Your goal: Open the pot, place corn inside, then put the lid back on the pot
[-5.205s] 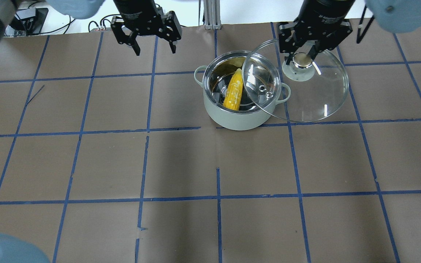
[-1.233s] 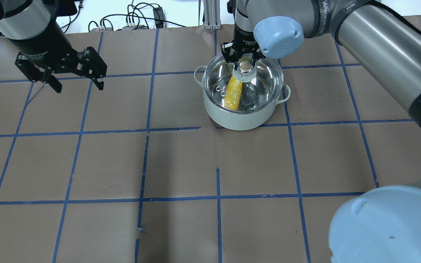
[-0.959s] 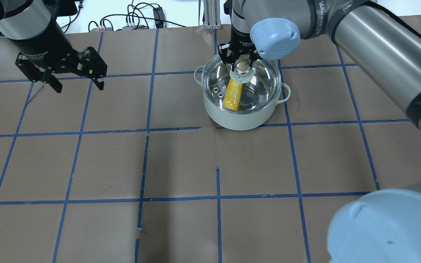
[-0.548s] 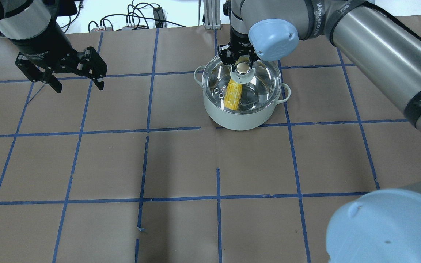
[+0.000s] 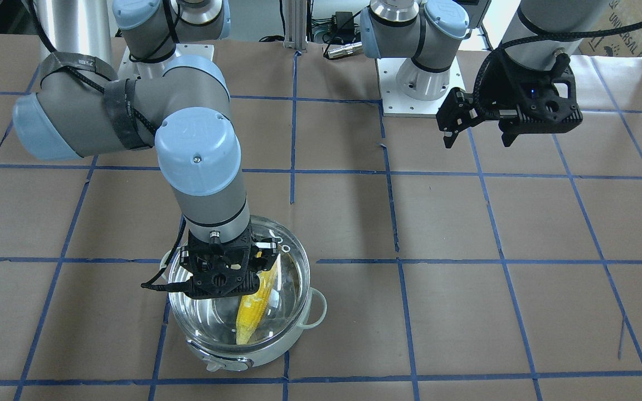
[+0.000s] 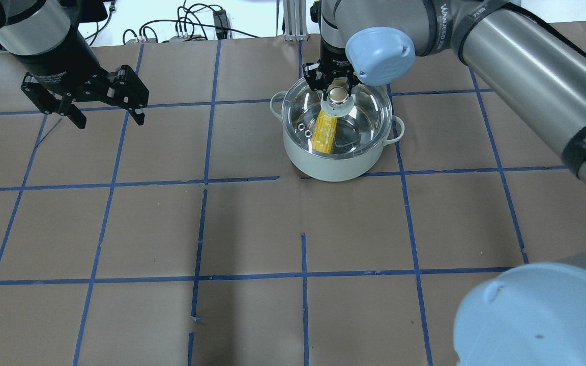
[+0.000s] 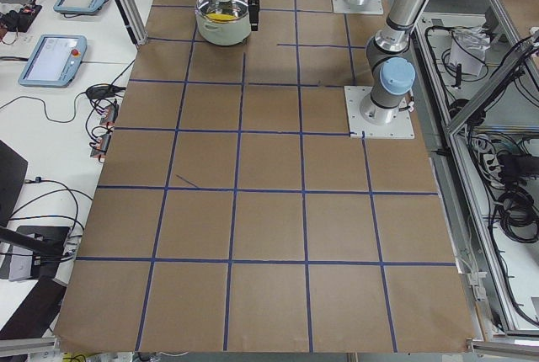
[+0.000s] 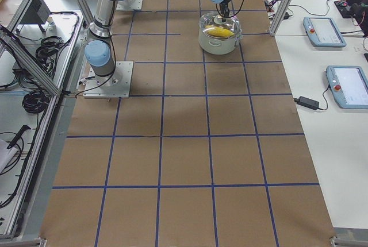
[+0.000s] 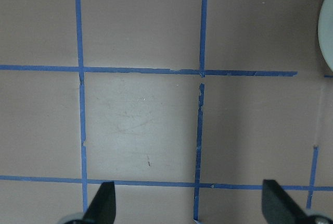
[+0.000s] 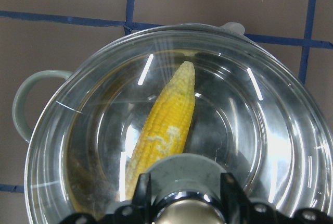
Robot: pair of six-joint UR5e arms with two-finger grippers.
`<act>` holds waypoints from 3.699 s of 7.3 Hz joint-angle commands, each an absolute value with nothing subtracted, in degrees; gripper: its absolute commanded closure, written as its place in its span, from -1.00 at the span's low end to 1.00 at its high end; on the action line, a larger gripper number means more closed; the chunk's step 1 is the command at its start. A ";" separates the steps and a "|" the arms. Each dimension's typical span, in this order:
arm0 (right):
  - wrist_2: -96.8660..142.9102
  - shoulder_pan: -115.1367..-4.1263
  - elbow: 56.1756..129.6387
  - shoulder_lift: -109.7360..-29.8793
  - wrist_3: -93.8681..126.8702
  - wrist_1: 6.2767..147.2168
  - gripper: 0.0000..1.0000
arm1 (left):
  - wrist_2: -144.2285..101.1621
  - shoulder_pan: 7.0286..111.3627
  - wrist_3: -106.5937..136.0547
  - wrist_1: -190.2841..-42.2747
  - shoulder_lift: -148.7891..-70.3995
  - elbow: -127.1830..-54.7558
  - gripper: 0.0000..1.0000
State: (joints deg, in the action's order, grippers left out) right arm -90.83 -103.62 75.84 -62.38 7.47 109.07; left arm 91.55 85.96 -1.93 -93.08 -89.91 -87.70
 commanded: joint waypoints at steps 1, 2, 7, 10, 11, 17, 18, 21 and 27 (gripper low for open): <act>-90.79 -103.62 75.85 -62.40 7.47 109.07 0.35 | 91.58 85.96 -1.85 -92.99 -89.91 -87.71 -1.00; -90.79 -103.62 75.85 -62.40 7.47 109.07 0.35 | 91.58 85.96 -1.93 -92.99 -89.91 -87.71 -1.00; -90.70 -103.62 75.85 -62.31 7.47 110.39 -0.08 | 91.58 85.96 -1.93 -92.99 -89.91 -87.71 -1.00; -90.79 -103.62 75.85 -61.61 7.47 110.65 -0.11 | 91.49 85.96 -1.85 -92.99 -89.91 -87.71 -1.00; -90.79 -103.62 75.76 -61.70 7.47 110.65 -0.11 | 91.49 85.96 -1.93 -92.99 -89.91 -87.71 -1.00; -90.88 -100.82 72.33 -68.27 5.46 105.84 -1.00 | 91.49 85.96 -1.93 -92.99 -89.91 -87.71 -1.00; -90.88 -98.64 72.94 -70.99 4.14 103.47 -1.00 | 91.49 85.96 -1.93 -92.99 -89.91 -87.71 -1.00; -90.53 -90.98 78.98 -81.36 -1.40 92.31 -1.00 | 91.58 85.96 -1.93 -92.99 -89.91 -87.80 -1.00; -90.09 -89.21 84.99 -85.61 -0.79 93.16 -1.00 | 92.02 86.04 -1.85 -92.99 -89.82 -88.06 -1.00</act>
State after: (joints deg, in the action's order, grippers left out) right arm -90.34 -89.11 84.90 -85.55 -1.21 92.98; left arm 91.75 85.97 -1.89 -92.99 -89.83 -87.93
